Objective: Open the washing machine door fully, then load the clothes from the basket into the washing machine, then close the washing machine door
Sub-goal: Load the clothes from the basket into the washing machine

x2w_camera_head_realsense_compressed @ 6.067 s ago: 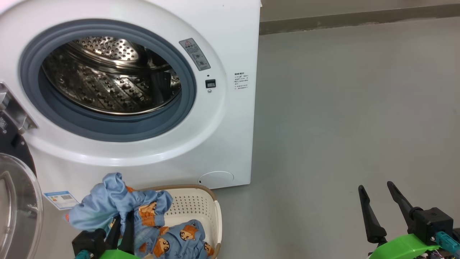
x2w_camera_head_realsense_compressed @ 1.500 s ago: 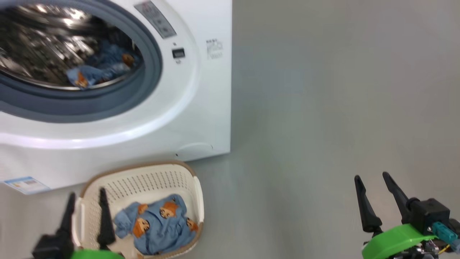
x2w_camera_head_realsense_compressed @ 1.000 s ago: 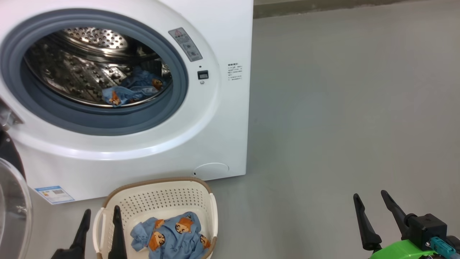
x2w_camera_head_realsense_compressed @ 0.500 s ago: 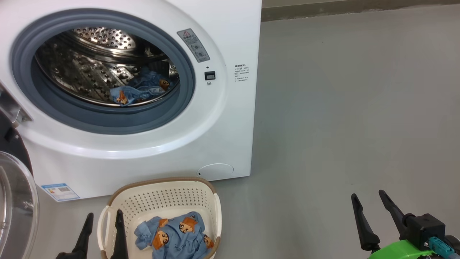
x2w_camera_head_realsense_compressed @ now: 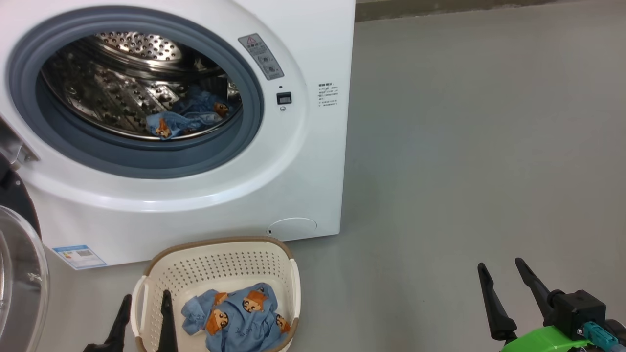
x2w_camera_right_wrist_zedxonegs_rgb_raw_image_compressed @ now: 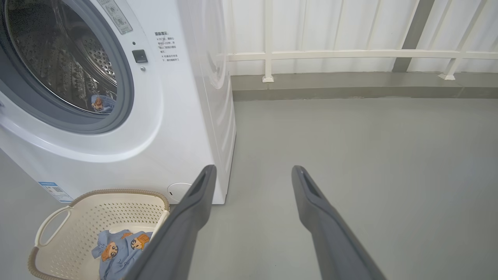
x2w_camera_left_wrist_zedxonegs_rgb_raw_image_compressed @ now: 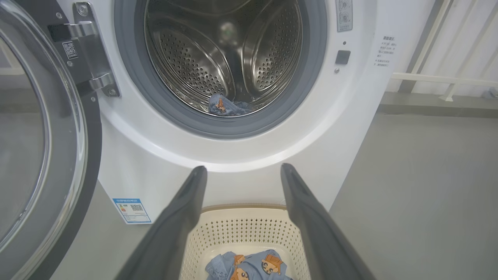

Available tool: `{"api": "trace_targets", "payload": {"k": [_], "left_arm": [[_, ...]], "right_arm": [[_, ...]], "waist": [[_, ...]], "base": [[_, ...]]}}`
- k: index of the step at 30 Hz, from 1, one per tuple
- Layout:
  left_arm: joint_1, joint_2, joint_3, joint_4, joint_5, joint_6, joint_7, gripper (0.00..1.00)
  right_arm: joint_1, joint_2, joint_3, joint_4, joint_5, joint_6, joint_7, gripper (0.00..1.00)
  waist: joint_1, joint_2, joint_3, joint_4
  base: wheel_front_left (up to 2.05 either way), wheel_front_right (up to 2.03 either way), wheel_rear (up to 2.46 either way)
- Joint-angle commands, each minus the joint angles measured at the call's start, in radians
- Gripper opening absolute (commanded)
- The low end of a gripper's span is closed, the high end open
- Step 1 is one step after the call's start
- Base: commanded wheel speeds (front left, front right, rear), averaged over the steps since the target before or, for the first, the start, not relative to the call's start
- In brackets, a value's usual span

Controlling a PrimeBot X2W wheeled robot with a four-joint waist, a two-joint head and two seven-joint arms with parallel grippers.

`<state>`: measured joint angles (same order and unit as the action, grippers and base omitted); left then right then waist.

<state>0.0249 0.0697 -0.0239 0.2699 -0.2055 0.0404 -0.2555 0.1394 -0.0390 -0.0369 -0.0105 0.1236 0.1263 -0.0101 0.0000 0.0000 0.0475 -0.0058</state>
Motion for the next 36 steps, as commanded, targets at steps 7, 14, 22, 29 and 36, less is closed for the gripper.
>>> {"api": "trace_targets", "payload": {"k": [7, 14, 22, 29, 36], "left_arm": [[-0.114, 0.003, 0.011, 0.106, -0.006, -0.009, 0.004, 1.0], [-0.283, 0.004, -0.016, 0.334, -0.023, -0.044, 0.028, 1.0], [-0.538, 0.021, -0.028, 0.661, -0.038, -0.079, 0.083, 1.0], [-0.707, 0.046, -0.022, 0.832, -0.062, -0.104, 0.143, 1.0], [-0.832, 0.092, -0.012, 0.966, -0.084, -0.101, 0.242, 1.0]], "right_arm": [[-0.054, -0.011, 0.029, -0.04, 0.018, 0.004, -0.005, 1.0], [-0.102, -0.013, 0.033, -0.066, 0.02, 0.004, 0.0, 1.0], [-0.194, -0.021, 0.074, -0.094, 0.035, 0.004, -0.018, 1.0], [-0.26, -0.019, 0.12, -0.079, 0.053, 0.004, -0.043, 1.0], [-0.323, -0.02, 0.146, -0.058, 0.06, 0.004, -0.076, 1.0]], "waist": [[0.0, 0.0, 0.063, -0.012], [0.0, 0.0, 0.202, -0.041], [0.0, 0.0, 0.404, -0.104], [0.0, 0.0, 0.561, -0.153], [0.0, 0.0, 0.718, -0.208]], "base": [[0.0, 0.0, 0.0], [0.0, 0.0, 0.0], [0.0, 0.0, 0.0], [0.0, 0.0, 0.0], [0.0, 0.0, 0.0]]}}
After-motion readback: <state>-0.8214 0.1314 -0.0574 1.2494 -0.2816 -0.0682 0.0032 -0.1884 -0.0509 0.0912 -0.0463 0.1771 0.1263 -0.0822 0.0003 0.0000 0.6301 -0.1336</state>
